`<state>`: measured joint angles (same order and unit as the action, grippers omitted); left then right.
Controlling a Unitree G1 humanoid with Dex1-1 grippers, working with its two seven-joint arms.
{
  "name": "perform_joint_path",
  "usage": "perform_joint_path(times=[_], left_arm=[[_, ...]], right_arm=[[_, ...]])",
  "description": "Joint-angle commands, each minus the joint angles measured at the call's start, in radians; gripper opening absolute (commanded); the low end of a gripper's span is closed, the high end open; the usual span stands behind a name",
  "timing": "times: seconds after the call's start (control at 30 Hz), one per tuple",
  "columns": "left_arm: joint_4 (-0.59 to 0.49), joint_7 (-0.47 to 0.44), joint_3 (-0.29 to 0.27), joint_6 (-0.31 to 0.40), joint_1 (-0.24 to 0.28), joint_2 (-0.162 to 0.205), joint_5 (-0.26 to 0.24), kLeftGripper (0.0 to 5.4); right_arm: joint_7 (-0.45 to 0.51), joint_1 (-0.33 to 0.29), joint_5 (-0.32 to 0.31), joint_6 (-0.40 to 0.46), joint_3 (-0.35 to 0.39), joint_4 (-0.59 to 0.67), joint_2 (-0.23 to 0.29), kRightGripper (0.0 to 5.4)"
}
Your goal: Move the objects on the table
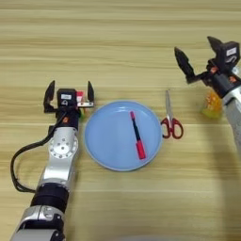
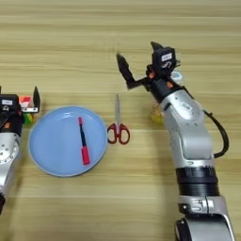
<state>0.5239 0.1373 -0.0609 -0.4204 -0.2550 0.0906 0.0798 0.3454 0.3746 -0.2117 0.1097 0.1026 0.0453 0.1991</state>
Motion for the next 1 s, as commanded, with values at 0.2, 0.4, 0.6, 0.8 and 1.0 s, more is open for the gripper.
perform_joint_path(times=[0.2,0.4,0.6,0.8,1.0], left_arm=[[0.007,0.003,0.004,-0.005,-0.012,-0.001,0.010,5.40],[0.007,0.002,0.004,-0.004,-0.013,0.000,0.010,5.40],[0.008,0.002,0.003,-0.004,-0.013,0.001,0.009,5.40],[0.012,0.001,0.002,-0.006,-0.015,0.002,0.008,5.40],[0.017,0.000,0.001,-0.008,-0.017,0.004,0.008,5.40]], right_arm=[[-0.058,-0.010,0.036,-0.038,0.053,-0.032,0.054,5.39],[-0.060,-0.038,0.037,-0.035,0.064,-0.050,0.064,5.39],[-0.048,-0.081,0.022,-0.004,0.057,-0.054,0.065,5.39],[-0.056,-0.095,0.017,-0.010,0.079,-0.090,0.074,5.39],[-0.066,-0.084,0.016,0.001,0.087,-0.156,0.070,5.39]])
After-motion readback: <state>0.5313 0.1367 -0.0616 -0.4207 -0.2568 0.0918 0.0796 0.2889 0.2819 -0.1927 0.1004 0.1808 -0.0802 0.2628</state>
